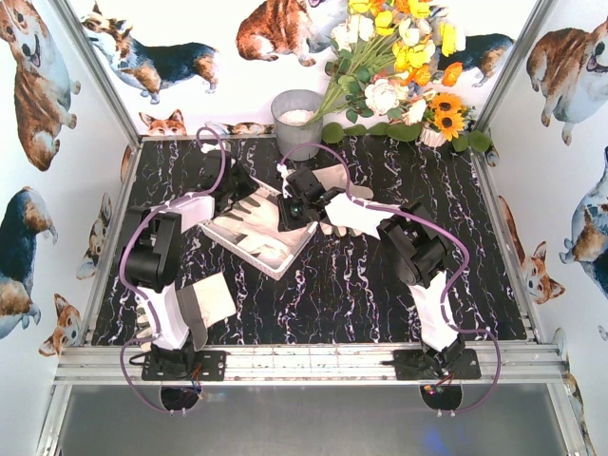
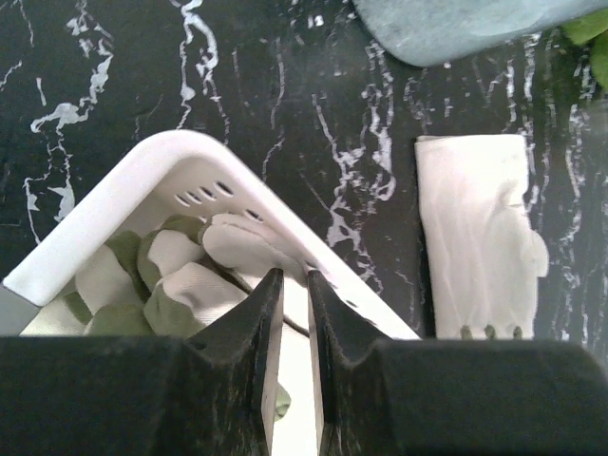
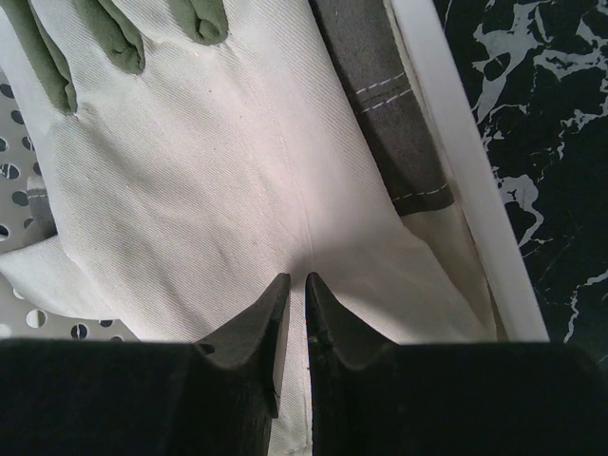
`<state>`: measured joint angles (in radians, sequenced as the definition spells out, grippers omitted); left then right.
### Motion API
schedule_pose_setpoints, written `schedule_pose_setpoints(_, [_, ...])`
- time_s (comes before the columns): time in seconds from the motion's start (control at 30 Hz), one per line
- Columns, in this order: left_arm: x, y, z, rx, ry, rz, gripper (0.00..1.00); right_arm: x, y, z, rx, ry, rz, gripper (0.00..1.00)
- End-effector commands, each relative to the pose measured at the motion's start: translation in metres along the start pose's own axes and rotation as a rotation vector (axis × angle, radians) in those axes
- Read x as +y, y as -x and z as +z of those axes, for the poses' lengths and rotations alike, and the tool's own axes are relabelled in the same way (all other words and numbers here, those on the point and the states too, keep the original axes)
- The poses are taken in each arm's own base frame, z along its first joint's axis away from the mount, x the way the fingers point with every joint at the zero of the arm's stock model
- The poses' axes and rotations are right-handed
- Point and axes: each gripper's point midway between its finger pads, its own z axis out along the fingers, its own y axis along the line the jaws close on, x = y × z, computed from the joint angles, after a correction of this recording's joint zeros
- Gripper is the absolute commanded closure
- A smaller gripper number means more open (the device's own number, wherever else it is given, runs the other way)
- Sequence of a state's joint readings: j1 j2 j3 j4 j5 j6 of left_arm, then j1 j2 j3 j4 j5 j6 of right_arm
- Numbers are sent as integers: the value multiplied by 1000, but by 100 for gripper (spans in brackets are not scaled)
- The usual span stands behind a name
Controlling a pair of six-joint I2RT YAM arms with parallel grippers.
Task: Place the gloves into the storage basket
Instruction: Adjust the glove in the bin.
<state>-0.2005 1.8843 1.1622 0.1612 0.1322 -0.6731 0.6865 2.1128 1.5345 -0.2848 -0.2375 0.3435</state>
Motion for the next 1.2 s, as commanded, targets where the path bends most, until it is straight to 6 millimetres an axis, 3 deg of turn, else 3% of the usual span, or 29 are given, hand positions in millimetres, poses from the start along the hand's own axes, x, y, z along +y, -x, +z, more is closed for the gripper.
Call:
schedule_pose_setpoints(0.0, [20,-9,17,20,51,6,89,7,25,-2,-64,-5,-1,84])
schedule_pose_setpoints(0.27, [48,-24,25,76,173,-3,91,-2,31,-8,-113,-140,57,83])
schedule_pose_setpoints(0.37, [46,-21,22,76,171,-9,89,3,36,-15,-145,-148,63,82])
schedule_pose_setpoints(0.6, [-10,20,2,38,20,40,70,36,61,-40,-187,-24,-23,69])
schedule_pose_setpoints(0.77, [-31,43,-33,-3,0,91,56,59,62,-55,-182,91,-148,54])
schedule_pose_setpoints(0.97, [-6,42,-80,-18,71,77,46,75,42,-49,-147,65,-403,41])
schedule_pose_setpoints(1.17, [38,40,-124,-30,148,30,41,81,53,-35,-196,-14,-503,38])
